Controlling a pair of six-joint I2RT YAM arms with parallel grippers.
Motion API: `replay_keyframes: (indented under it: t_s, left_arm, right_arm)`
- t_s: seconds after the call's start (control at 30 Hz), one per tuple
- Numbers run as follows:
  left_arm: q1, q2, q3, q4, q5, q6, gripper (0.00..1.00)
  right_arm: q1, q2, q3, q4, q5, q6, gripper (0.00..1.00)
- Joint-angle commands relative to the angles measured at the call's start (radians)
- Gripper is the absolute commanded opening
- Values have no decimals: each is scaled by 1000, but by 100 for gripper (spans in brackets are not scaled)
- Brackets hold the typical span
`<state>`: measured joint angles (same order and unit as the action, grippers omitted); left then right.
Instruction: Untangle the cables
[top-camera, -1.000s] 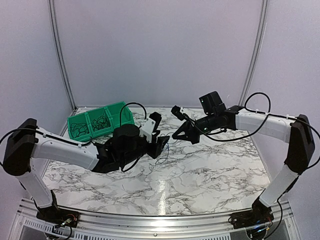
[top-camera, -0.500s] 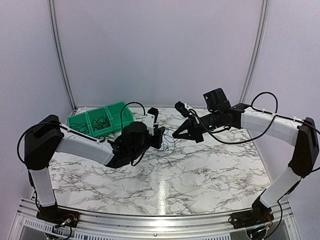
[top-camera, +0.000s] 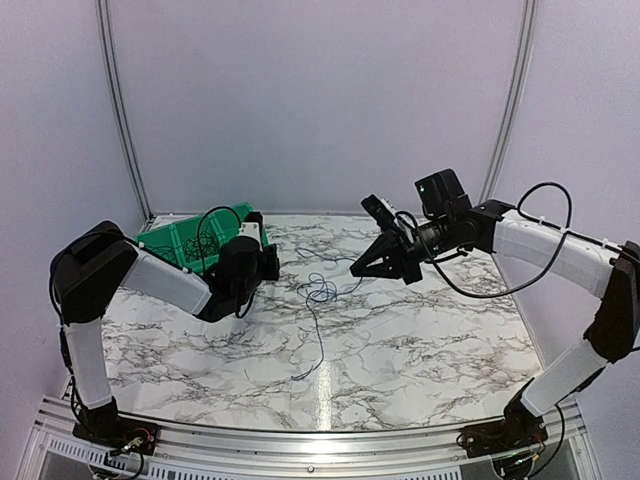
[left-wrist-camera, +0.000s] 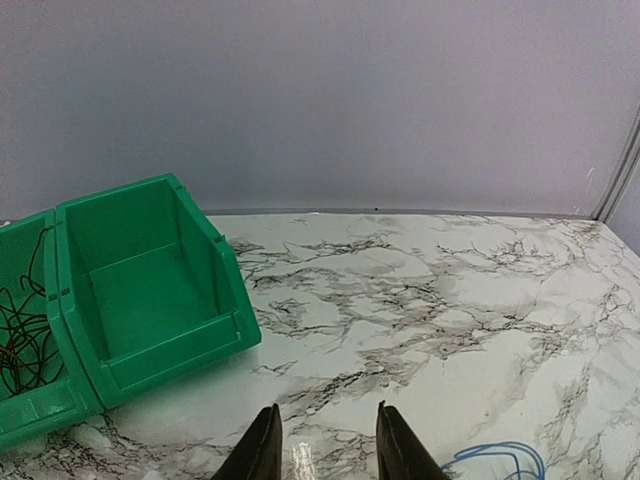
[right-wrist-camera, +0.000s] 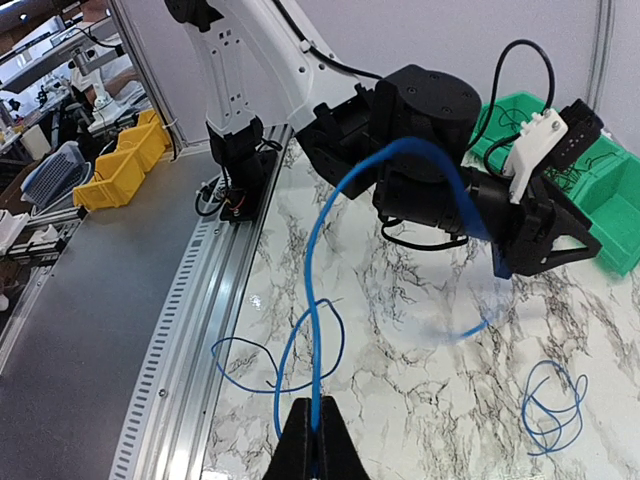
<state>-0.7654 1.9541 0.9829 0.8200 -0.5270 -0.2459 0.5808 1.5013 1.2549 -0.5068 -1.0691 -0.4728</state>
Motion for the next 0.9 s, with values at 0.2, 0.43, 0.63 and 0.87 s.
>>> replay_keyframes:
  t_s: [0.2, 0.43, 0.63, 0.87]
  left_arm:
    - [15, -170, -175, 37, -1, 6, 41]
    - [-69, -378, -302, 61, 247, 225, 48]
    - [-141, -543, -349, -22, 452, 410, 54]
    - [-196, -580, -235, -290, 524, 575, 54]
  right_arm:
    - [-49, -52, 54, -68, -89, -60, 0]
    - [-90, -31, -4, 70, 49, 61, 0]
    - [-98, 9, -10, 91, 97, 81, 0]
    - [-98, 20, -20, 109, 119, 94, 0]
